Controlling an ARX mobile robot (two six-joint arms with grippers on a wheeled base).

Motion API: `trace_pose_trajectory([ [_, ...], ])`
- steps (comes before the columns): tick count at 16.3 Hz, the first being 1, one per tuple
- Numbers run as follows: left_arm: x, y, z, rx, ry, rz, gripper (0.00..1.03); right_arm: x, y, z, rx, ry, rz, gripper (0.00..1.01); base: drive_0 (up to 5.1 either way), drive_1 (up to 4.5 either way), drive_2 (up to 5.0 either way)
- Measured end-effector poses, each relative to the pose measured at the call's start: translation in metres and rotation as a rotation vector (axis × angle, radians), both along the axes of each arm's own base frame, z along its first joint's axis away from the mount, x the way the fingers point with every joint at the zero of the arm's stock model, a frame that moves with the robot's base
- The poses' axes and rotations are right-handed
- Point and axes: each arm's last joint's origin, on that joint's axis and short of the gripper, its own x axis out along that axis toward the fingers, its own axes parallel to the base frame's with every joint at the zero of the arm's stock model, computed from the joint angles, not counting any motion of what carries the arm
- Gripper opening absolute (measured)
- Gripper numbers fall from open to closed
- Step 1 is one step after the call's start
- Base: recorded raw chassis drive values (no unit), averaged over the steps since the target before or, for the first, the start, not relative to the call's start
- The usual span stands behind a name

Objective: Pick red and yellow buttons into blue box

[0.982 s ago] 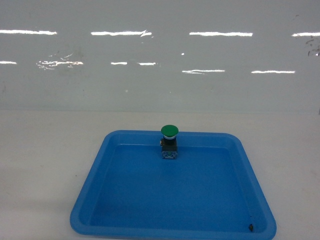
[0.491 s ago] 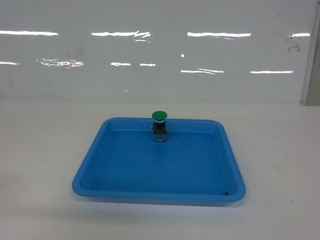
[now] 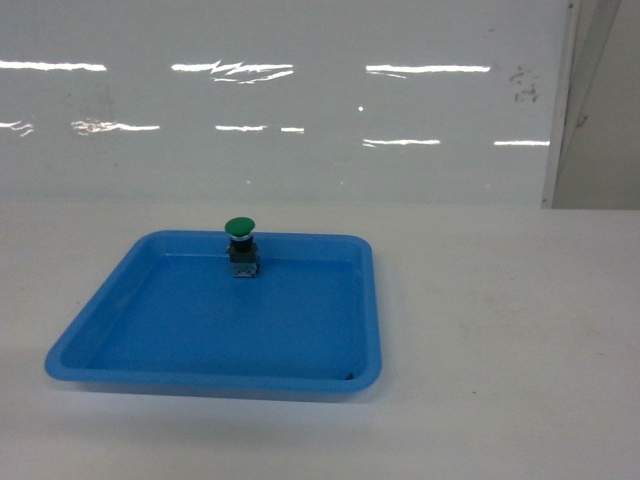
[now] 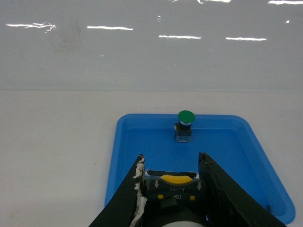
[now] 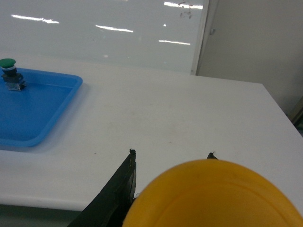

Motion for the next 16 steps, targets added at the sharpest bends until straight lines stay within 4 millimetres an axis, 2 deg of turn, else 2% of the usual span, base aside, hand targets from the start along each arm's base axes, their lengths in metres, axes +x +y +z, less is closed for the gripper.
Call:
trace_pose_trajectory([
  [11,0.0,0.0,-0.0001,0.0,0.0,0.0,0.28,0.0,0.0,0.0,0.0,0.0,0.0,0.39,4.6,-3.77,-1.1],
  [16,-0.0002,0.0,0.0003,0.0,-0.002,0.0,0.27,0.0,0.0,0.0,0.0,0.0,0.0,0.39,5.0,-2.75,-2.1],
])
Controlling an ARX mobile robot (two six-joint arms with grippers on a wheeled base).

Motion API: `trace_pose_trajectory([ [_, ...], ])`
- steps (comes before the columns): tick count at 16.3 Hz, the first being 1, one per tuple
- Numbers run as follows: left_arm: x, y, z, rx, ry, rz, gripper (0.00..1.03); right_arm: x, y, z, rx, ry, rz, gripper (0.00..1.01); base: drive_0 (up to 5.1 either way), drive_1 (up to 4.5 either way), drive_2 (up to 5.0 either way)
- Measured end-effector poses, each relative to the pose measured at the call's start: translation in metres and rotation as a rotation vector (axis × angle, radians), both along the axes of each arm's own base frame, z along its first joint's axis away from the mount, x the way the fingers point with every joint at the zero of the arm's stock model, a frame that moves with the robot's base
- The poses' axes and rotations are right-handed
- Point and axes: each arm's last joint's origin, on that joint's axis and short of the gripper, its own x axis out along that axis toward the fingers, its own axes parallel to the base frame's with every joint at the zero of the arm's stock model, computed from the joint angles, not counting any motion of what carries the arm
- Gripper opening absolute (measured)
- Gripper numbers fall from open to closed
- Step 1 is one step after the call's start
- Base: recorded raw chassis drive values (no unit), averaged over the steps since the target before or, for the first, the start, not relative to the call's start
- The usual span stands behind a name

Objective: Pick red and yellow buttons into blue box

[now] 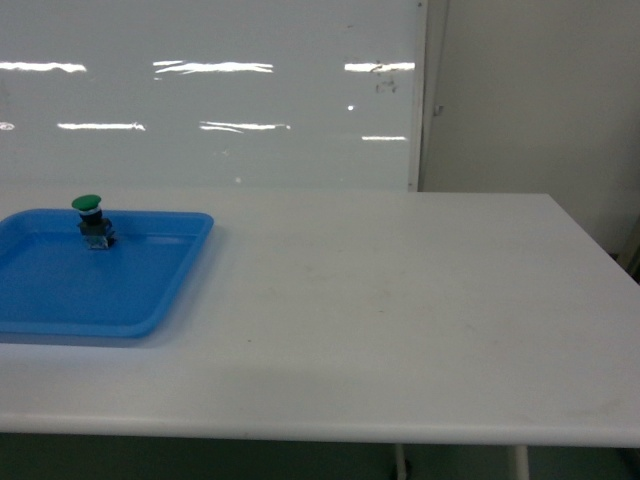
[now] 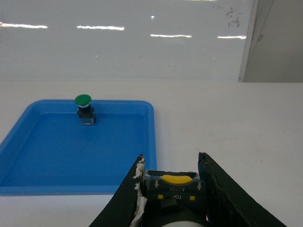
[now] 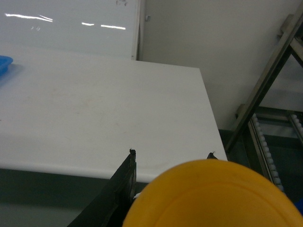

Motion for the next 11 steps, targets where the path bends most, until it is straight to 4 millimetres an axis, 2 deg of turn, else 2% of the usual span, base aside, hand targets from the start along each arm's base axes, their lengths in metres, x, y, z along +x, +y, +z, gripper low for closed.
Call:
trace_pose_trajectory([
  [6,0.0001,0.0,-0.0002,0.0,0.002,0.0,0.27,0.0,0.0,0.0,0.0,0.0,0.0,0.39,5.0,-2.4,-2.4],
  [11,0.0001,0.0001,-0.0006,0.001,0.005,0.001,0.27,0.0,0.0,-0.0001,0.0,0.001,0.0,0.39,4.8,-3.63,-0.9],
])
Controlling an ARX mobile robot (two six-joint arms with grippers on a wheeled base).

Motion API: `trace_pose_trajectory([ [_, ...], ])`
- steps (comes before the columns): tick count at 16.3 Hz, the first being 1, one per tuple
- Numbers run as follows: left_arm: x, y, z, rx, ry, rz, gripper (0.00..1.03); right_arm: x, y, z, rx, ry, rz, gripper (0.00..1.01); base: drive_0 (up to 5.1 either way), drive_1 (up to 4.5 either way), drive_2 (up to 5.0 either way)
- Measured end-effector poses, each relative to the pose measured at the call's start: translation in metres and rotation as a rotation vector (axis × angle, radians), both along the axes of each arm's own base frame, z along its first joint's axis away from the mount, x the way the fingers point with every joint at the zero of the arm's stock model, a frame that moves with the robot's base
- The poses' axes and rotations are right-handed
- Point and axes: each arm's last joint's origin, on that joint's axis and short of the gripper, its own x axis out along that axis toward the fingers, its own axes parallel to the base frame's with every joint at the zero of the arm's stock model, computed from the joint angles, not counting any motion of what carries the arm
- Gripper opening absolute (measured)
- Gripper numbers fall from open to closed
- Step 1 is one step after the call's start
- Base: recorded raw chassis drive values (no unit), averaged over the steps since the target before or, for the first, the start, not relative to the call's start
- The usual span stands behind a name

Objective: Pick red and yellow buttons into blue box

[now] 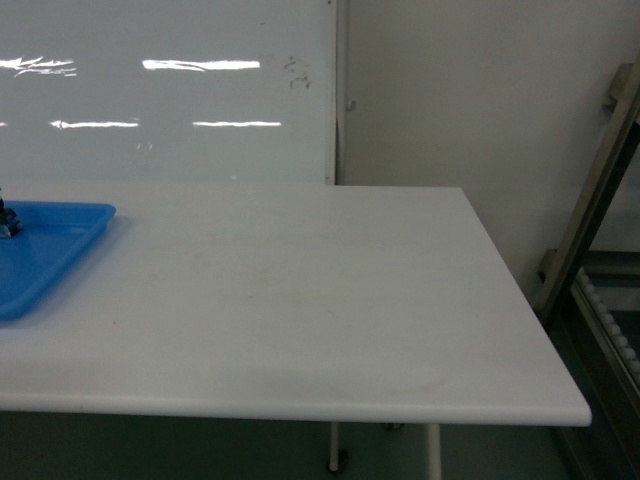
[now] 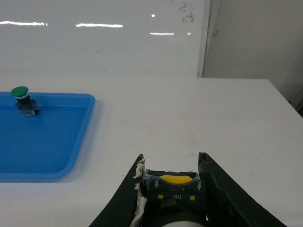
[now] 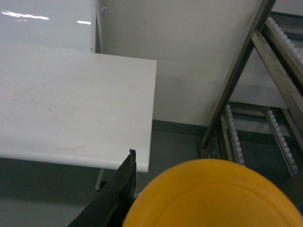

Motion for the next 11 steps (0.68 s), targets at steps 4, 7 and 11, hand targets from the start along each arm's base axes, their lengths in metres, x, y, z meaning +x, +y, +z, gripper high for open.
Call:
trace_pose_trajectory([
  [4,0.0001,0.0003,0.0003,-0.001,-0.003,0.001,0.27,0.0,0.0,0.0001,0.0,-0.002,0.0,0.39,4.7,-3.76,-1.0],
  [7,0.0,0.0004,0.0001,0.0,-0.001,0.002,0.27,0.0,0.0,0.0,0.0,0.0,0.0,0.39,4.8,-3.64,-1.1],
  [11,0.0,0.0003,0.0003,0.0,-0.003,0.002,0.27,0.0,0.0,0.0,0.0,0.0,-0.001,0.39,4.9,-2.89,-2.0],
])
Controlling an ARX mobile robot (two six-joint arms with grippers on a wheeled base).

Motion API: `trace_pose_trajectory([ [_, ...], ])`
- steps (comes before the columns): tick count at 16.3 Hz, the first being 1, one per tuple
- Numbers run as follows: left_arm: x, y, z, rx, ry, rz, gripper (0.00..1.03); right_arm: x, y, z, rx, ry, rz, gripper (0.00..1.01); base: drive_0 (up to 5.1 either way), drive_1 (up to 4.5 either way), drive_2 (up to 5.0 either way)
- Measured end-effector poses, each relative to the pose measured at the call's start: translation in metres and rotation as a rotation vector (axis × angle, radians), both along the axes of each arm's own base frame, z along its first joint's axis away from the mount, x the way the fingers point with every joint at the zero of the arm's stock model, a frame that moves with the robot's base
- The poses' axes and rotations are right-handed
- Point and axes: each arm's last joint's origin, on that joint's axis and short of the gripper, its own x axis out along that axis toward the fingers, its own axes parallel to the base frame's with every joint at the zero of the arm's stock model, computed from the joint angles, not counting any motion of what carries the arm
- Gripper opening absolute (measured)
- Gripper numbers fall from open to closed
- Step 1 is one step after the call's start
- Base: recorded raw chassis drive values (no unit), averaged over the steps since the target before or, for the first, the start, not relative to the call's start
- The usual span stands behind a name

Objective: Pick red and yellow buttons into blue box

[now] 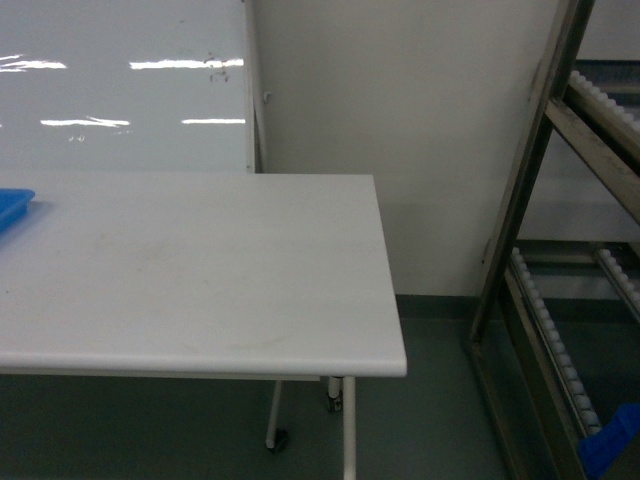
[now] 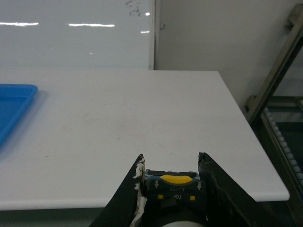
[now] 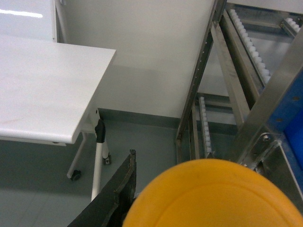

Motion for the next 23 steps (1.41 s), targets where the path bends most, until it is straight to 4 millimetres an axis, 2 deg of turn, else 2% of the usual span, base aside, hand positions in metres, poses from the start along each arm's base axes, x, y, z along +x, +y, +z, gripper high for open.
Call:
trace_pose_trajectory([
  [23,0.0001,-0.0003,0.0002,0.0,-0.002,-0.002,0.27,0.0,0.0,0.0001,0.0,-0.001,0.0,0.39,4.9,-2.44,-2.4],
])
